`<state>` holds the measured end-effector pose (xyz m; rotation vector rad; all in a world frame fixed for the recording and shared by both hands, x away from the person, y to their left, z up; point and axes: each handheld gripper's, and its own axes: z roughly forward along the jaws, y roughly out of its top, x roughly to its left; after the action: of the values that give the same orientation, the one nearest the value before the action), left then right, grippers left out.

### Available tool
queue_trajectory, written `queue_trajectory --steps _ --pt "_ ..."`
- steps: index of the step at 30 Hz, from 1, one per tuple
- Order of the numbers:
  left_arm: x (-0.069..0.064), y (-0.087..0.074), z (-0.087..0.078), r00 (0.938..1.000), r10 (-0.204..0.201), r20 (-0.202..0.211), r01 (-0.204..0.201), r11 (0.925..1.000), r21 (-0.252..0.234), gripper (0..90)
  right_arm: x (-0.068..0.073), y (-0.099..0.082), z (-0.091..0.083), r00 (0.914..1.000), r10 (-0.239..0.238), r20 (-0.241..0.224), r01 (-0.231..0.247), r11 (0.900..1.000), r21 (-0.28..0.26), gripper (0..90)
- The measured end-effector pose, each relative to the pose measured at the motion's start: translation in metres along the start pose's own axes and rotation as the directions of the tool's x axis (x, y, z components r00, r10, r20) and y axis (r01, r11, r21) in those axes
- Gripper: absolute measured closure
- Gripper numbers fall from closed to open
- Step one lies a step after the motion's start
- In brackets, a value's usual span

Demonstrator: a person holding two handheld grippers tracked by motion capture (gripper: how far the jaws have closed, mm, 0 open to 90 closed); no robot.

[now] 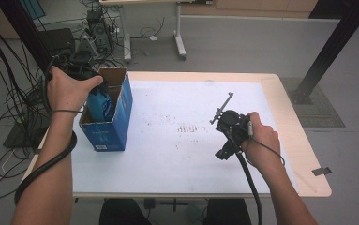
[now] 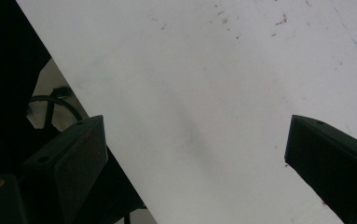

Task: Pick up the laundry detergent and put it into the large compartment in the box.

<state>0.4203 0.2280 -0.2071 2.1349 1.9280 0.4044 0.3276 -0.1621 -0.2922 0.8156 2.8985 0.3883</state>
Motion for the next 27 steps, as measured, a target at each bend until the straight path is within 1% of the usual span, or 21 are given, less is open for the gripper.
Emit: queue_trajectory --steps 1,2,4,5,8,9,10,11,21,23,27 --pt "0.000 -0.001 0.002 1.0000 -0.002 0.000 0.002 1.0000 0.000 37.5 0.000 0.000 0.000 1.0000 -0.002 0.003 0.002 1.0000 -0.001 5.5" --pt "0.000 -0.001 0.003 1.0000 -0.003 0.002 0.003 1.0000 -0.003 37.5 0.000 0.000 0.000 1.0000 0.006 0.003 -0.006 1.0000 0.000 5.4" --pt "0.001 -0.002 0.006 1.0000 -0.002 0.003 0.002 1.0000 0.006 37.5 0.000 0.000 -0.001 1.0000 0.003 0.004 -0.003 1.0000 0.002 5.4" --pt "0.000 -0.003 0.008 1.0000 -0.008 0.004 0.008 1.0000 -0.002 37.5 0.000 0.000 -0.001 1.0000 0.003 0.004 -0.003 1.0000 0.002 5.4" --pt "0.000 -0.005 0.013 1.0000 -0.006 0.002 0.006 1.0000 0.005 37.5 0.000 0.000 -0.001 1.0000 0.004 0.005 -0.004 1.0000 0.003 5.5" --pt "-0.001 -0.006 0.015 0.9999 -0.013 0.002 0.013 0.9999 0.008 37.5 0.000 0.000 0.000 1.0000 0.003 0.004 -0.003 1.0000 0.002 5.5" --pt "0.000 -0.007 0.019 1.0000 -0.009 0.001 0.009 0.9999 0.013 37.5 0.000 0.000 0.000 1.0000 0.004 0.003 -0.004 1.0000 0.002 5.5" --pt "0.000 -0.007 0.019 1.0000 -0.009 0.001 0.009 0.9999 0.013 37.5 0.000 0.000 0.000 1.0000 0.004 0.003 -0.004 1.0000 0.002 5.5" --pt "0.002 -0.014 0.037 0.9996 -0.029 0.005 0.029 0.9991 0.030 37.5 0.001 0.000 0.000 1.0000 0.006 0.004 -0.006 1.0000 0.003 5.5" --pt "0.001 -0.014 0.042 0.9996 -0.027 0.001 0.027 0.9988 0.041 37.5 0.001 0.000 0.001 1.0000 0.005 0.003 -0.005 1.0000 0.005 5.5" --pt "0.001 -0.015 0.045 0.9994 -0.033 -0.003 0.034 0.9987 0.038 37.5 0.001 0.000 0.000 1.0000 0.007 0.006 -0.007 1.0000 0.007 5.5"
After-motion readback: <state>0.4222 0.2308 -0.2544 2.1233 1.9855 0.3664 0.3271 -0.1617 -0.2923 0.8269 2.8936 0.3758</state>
